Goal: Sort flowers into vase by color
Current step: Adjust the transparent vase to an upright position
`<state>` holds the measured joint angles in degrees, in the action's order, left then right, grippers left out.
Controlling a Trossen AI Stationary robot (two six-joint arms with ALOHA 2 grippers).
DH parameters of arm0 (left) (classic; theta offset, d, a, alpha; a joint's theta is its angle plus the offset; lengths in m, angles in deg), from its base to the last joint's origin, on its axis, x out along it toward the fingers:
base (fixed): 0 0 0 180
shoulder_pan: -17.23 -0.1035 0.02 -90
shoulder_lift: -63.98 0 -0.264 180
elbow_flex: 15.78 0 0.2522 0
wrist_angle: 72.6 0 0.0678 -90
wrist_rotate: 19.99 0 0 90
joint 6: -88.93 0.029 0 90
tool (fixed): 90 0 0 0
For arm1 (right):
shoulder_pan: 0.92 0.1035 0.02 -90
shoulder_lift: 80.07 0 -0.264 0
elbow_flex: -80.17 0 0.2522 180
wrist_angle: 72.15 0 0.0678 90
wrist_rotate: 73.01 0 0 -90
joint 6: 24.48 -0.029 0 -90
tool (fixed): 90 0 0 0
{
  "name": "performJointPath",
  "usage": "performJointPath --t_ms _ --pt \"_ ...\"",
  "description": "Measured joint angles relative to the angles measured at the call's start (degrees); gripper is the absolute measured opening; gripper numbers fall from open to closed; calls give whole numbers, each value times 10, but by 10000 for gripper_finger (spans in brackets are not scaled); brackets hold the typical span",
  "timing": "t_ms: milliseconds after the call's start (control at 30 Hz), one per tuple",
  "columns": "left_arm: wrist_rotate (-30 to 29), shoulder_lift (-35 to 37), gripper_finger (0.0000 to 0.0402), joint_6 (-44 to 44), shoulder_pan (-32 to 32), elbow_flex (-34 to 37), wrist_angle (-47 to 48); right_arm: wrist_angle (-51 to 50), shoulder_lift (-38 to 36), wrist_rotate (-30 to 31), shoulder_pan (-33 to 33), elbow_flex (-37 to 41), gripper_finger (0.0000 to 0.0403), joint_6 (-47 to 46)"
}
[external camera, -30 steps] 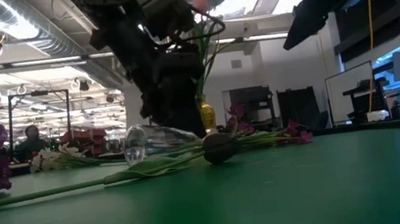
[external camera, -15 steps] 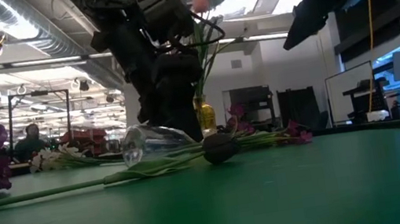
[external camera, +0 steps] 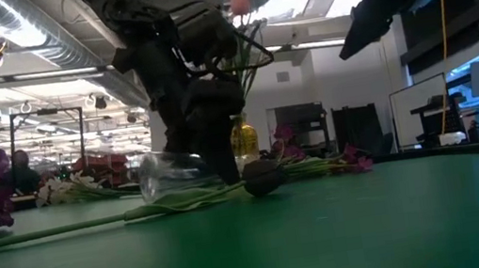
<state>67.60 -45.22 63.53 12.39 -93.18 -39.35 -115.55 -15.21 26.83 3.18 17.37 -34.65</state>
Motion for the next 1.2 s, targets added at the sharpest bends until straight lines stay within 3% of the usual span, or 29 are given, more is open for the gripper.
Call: performJointPath --t_ms 267,533,833,900,1067,1133,1200 --pt "-13 -10 236 3 2 -1 1 0 0 1 0 0 269 0" --pt "-24 -2 173 1 3 1 1 -1 0 1 0 0 269 0" --pt "-50 -2 173 0 22 1 1 -4 0 2 0 0 269 0" --pt "-60 -2 173 0 28 1 2 -15 0 22 0 0 269 0" --pt "-62 -2 173 0 33 1 2 -54 4 166 -6 11 269 -14" --pt "-62 -2 173 0 32 1 2 -40 5 169 -23 30 269 -14" --pt "-62 -2 173 0 32 1 2 -3 6 135 -50 53 269 -15"
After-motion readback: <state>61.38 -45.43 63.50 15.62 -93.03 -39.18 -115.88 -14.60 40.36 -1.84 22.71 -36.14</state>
